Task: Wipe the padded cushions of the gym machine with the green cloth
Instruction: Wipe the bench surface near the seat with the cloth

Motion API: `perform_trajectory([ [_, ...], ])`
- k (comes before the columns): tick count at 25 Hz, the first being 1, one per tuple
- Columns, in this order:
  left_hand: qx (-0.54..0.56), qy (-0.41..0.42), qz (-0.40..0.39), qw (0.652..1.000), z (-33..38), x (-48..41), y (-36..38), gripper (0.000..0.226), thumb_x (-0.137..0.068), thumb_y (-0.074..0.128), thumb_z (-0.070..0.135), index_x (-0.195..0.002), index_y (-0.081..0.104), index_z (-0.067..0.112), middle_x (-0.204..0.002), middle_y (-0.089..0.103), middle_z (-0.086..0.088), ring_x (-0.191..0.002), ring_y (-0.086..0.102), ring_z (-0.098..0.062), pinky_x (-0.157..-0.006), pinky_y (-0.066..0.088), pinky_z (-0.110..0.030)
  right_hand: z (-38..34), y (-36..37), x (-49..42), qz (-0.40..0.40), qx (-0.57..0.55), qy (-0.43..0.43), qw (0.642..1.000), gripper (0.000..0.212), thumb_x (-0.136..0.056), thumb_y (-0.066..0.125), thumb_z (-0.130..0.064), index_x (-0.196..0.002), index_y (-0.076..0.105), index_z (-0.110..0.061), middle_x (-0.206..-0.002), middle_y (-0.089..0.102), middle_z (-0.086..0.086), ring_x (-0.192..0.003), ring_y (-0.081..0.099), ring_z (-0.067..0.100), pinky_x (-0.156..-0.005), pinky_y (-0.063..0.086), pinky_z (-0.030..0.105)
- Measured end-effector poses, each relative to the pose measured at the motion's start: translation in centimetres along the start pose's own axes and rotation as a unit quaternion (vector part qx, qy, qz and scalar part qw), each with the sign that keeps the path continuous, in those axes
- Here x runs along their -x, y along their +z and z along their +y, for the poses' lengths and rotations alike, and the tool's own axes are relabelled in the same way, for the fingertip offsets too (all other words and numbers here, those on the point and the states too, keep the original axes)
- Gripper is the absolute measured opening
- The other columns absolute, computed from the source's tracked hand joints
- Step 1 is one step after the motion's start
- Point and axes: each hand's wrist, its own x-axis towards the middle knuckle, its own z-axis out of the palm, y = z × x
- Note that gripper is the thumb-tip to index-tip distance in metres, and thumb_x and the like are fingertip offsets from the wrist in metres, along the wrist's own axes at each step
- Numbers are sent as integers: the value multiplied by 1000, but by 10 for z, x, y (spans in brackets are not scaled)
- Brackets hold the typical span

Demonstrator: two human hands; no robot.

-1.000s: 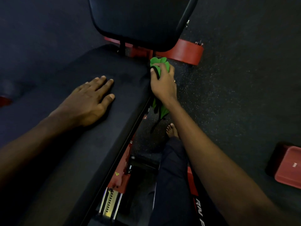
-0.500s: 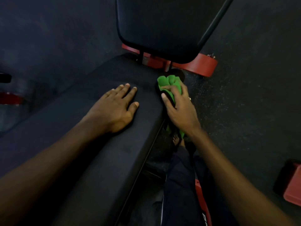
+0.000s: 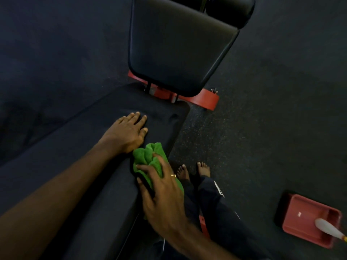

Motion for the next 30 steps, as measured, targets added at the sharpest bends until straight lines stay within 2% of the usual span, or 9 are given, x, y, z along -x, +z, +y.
perform_trajectory([
  [2,10,-2,9,1000,0,3,-3,60,-107,27,44,-161,18,18,-168,12,-10,-155,12,-23,-125,9,-39,13,-1,-13,16,-24,-11,1000,30,-102,50,-36,-131,58,-32,-158,32,-5,-151,24,6,-120,19,16],
  [4,6,-3,34,999,1,11,-6,57,-106,33,40,-158,28,16,-166,21,-13,-153,21,-27,-124,14,-41,34,-4,-39,47,-49,23,997,26,-103,53,-30,-128,60,-27,-156,33,3,-148,34,16,-119,32,31],
  [7,9,-28,18,999,-2,34,-7,58,-107,30,41,-159,24,16,-166,20,-15,-152,20,-30,-124,15,-44,38,-7,-61,60,-41,75,994,25,-103,53,-31,-124,62,-22,-152,36,11,-139,45,29,-109,44,45],
  [12,20,-21,15,999,-3,63,-9,62,-107,31,44,-160,22,13,-166,17,-17,-153,17,-31,-124,12,-42,-22,-6,27,7,1,11,1000,32,-104,50,-37,-135,55,-29,-157,28,2,-143,38,21,-108,35,27],
  [14,26,-22,8,999,-1,66,-11,62,-107,31,44,-160,21,12,-166,16,-17,-153,16,-30,-124,11,-41,-29,-4,49,-10,-15,-9,1000,35,-104,48,-40,-139,50,-33,-159,23,0,-148,32,20,-112,33,30],
  [17,28,-29,18,999,5,65,-11,61,-107,30,43,-159,23,12,-166,18,-17,-153,18,-29,-125,13,-41,-4,0,8,18,-15,2,1000,32,-104,49,-35,-135,54,-27,-155,29,8,-140,42,30,-115,40,41],
  [21,36,-43,42,998,1,83,-17,56,-108,30,36,-158,28,10,-164,24,-18,-151,23,-32,-123,17,-43,9,-8,-42,48,19,85,995,32,-104,48,-38,-131,55,-22,-151,34,14,-119,57,42,-98,50,50],
  [26,29,-83,74,993,6,98,-3,55,-106,31,27,-157,28,7,-164,22,-18,-152,19,-32,-123,12,-49,-22,-5,18,-15,59,-4,998,33,-102,50,-36,-135,53,-28,-155,31,6,-140,39,31,-111,41,44],
  [30,33,-202,97,974,7,97,-15,59,-104,30,30,-159,20,8,-166,16,-17,-153,8,-39,-121,1,-57,19,-1,-100,-67,200,-42,977,45,-102,48,-41,-144,51,-25,-160,35,10,-148,31,32,-115,38,48],
])
